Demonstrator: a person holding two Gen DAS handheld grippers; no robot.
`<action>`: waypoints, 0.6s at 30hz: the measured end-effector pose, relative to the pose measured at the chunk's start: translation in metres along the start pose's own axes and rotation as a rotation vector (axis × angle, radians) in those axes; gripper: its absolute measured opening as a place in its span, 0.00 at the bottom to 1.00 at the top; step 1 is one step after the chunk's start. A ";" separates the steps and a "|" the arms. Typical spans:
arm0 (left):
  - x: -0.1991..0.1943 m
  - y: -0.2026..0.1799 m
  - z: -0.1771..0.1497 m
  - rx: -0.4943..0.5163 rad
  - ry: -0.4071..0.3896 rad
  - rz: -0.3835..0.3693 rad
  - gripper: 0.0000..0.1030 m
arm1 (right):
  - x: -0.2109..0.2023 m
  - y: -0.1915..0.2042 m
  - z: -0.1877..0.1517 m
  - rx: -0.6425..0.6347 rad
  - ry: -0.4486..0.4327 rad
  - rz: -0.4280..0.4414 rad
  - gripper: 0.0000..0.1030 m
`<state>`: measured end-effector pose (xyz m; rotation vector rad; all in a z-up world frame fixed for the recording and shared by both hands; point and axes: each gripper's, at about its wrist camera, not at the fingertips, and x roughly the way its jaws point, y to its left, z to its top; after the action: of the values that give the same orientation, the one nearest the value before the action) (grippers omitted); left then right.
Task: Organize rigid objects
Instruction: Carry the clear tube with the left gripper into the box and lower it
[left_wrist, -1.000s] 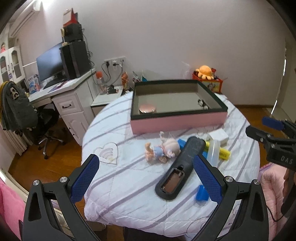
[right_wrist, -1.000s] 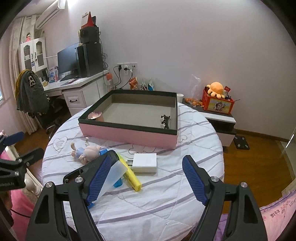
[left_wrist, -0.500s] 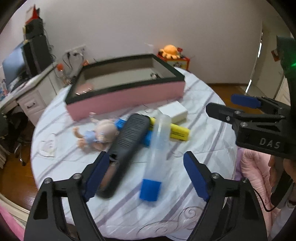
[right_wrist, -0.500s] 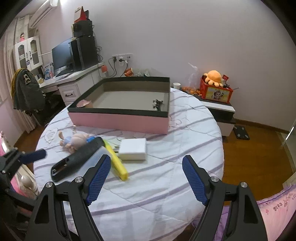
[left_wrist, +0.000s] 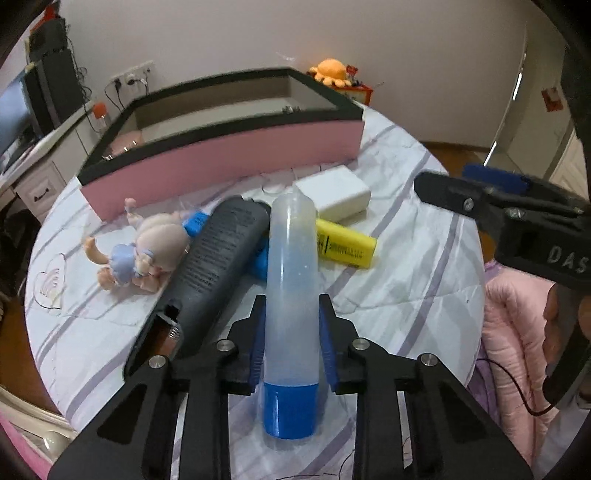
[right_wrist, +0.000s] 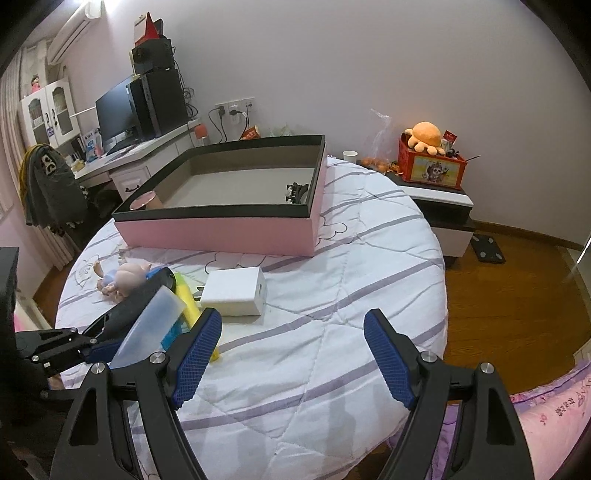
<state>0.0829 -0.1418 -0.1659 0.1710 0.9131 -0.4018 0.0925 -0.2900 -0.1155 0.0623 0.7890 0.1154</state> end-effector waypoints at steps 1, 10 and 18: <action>-0.003 0.000 0.001 0.004 -0.010 -0.008 0.25 | 0.000 0.000 0.000 0.002 0.000 0.002 0.79; -0.035 0.018 0.027 -0.034 -0.118 0.032 0.25 | -0.004 0.010 0.012 -0.014 -0.027 0.021 0.79; -0.049 0.048 0.064 -0.076 -0.193 0.121 0.25 | -0.006 0.025 0.045 -0.051 -0.083 0.033 0.79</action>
<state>0.1231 -0.1052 -0.0894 0.1149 0.7224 -0.2661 0.1180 -0.2665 -0.0771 0.0317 0.7016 0.1632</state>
